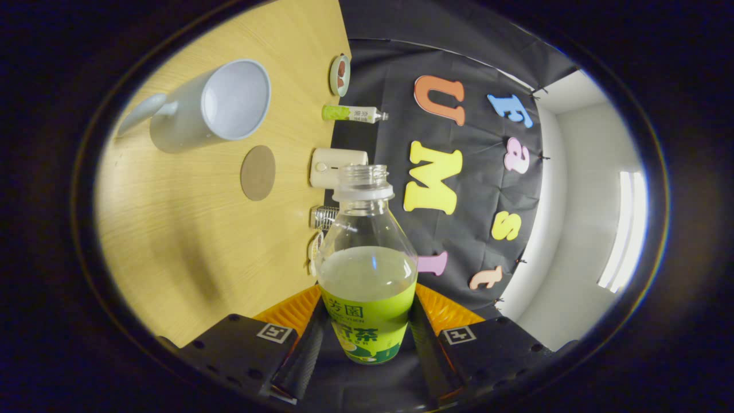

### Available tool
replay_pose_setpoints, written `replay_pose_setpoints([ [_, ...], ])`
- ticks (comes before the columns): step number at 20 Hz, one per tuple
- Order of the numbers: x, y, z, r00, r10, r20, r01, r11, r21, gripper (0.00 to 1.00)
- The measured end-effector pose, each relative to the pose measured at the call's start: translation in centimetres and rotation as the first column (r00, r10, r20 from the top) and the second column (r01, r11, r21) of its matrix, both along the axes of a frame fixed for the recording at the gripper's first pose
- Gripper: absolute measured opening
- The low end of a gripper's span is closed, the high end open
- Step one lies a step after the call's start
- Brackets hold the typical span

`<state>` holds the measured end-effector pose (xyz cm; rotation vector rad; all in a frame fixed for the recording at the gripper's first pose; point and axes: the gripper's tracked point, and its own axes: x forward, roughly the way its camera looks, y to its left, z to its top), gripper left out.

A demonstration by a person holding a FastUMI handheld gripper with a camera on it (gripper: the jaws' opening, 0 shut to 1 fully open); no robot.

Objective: Take the bottle from table, then pour the juice into the cup, finally place the bottle on the coaster

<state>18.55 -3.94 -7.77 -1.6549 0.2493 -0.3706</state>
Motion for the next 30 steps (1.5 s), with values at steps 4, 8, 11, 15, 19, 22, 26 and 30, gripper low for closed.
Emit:
replay_pose_setpoints([
  [4, 0.7, 1.3, -0.1, 1.0, 0.02, -0.011, -0.021, 0.998, -0.066, 0.8],
  [8, 1.0, 1.6, -0.1, 1.0, 0.023, -0.021, -0.025, 0.995, -0.096, 0.8],
  [11, 1.3, 1.7, 0.5, 1.0, 0.018, -0.021, -0.021, 0.991, -0.132, 0.8],
  [15, 1.5, 1.7, 0.5, 1.0, 0.015, -0.021, -0.018, 0.989, -0.148, 0.8],
  [19, 1.2, 2.3, 0.7, 0.999, 0.027, -0.017, -0.029, 0.985, -0.168, 0.8],
  [22, 1.3, 2.5, 0.8, 0.999, 0.027, -0.028, -0.032, 0.98, -0.196, 0.8],
  [26, 1.4, 2.0, 1.1, 1.0, 0.003, -0.029, -0.009, 0.978, -0.206, 0.8],
  [30, 1.4, 2.6, 1.3, 0.999, 0.013, -0.037, -0.021, 0.975, -0.222, 0.8],
])
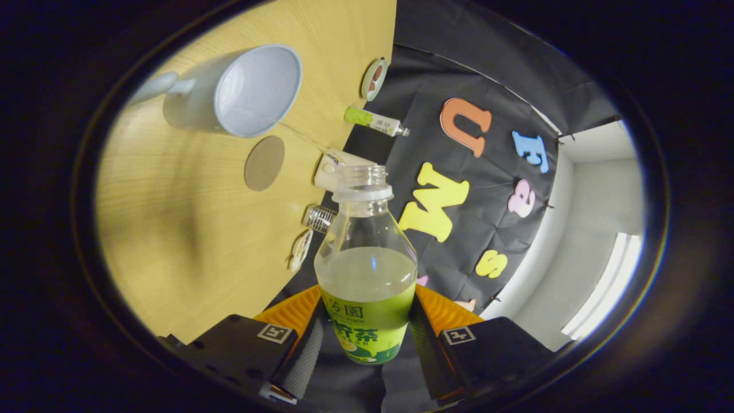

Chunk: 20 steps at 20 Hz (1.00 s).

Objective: Take the bottle from table, then pour the juice into the cup, finally place the bottle on the coaster

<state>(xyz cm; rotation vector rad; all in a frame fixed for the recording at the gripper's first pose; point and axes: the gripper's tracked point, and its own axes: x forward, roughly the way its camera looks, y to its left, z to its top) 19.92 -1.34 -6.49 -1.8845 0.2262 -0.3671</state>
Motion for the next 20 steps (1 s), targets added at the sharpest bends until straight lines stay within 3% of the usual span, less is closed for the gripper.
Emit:
replay_pose_setpoints([
  [20, -1.2, 1.7, 4.2, 0.999, 0.02, 0.025, -0.016, 0.986, -0.165, 0.8],
])
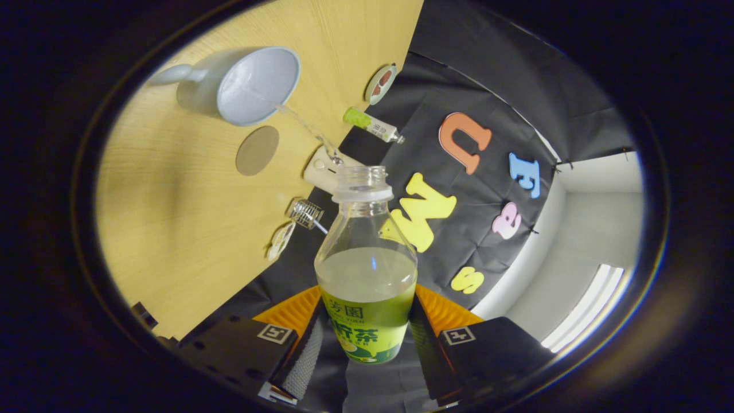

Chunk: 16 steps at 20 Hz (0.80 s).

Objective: Take the bottle from table, then pour the juice into the cup, finally place the bottle on the coaster

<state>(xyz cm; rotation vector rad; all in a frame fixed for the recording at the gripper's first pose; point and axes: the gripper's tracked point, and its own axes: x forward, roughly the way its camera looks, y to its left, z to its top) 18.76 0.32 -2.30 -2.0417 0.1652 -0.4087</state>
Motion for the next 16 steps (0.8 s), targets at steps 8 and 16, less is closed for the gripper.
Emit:
replay_pose_setpoints([
  [8, 0.6, 0.3, 1.2, 1.0, -0.016, 0.0, 0.016, 0.996, -0.092, 0.8],
  [16, 0.9, 1.7, 3.1, 0.999, -0.002, 0.053, 0.011, 0.986, -0.166, 0.8],
])
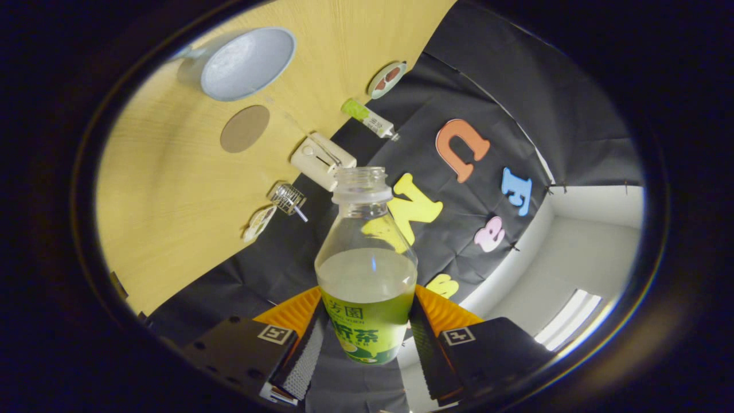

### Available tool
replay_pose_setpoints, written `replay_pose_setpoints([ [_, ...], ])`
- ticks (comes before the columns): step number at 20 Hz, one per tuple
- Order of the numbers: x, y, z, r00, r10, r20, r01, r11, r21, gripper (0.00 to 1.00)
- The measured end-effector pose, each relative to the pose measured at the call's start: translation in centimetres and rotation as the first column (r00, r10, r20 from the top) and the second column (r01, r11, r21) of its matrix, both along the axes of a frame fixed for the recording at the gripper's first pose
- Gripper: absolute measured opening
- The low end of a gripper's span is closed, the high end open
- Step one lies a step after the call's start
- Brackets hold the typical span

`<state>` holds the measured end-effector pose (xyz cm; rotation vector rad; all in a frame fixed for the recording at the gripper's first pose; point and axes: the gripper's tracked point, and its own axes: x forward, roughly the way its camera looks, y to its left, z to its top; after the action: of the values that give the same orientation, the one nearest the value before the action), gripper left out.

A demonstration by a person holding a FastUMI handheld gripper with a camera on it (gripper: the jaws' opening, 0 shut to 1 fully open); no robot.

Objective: Take the bottle from table, then pour the juice into the cup, finally place the bottle on the coaster

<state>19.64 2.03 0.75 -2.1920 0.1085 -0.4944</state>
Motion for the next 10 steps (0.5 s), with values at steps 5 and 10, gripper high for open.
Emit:
replay_pose_setpoints([
  [5, -0.3, 1.1, 1.3, 0.999, 0.02, 0.044, -0.015, 0.995, -0.094, 0.8],
  [10, -0.4, 2.1, 2.3, 0.995, 0.049, 0.089, -0.037, 0.991, -0.129, 0.8],
])
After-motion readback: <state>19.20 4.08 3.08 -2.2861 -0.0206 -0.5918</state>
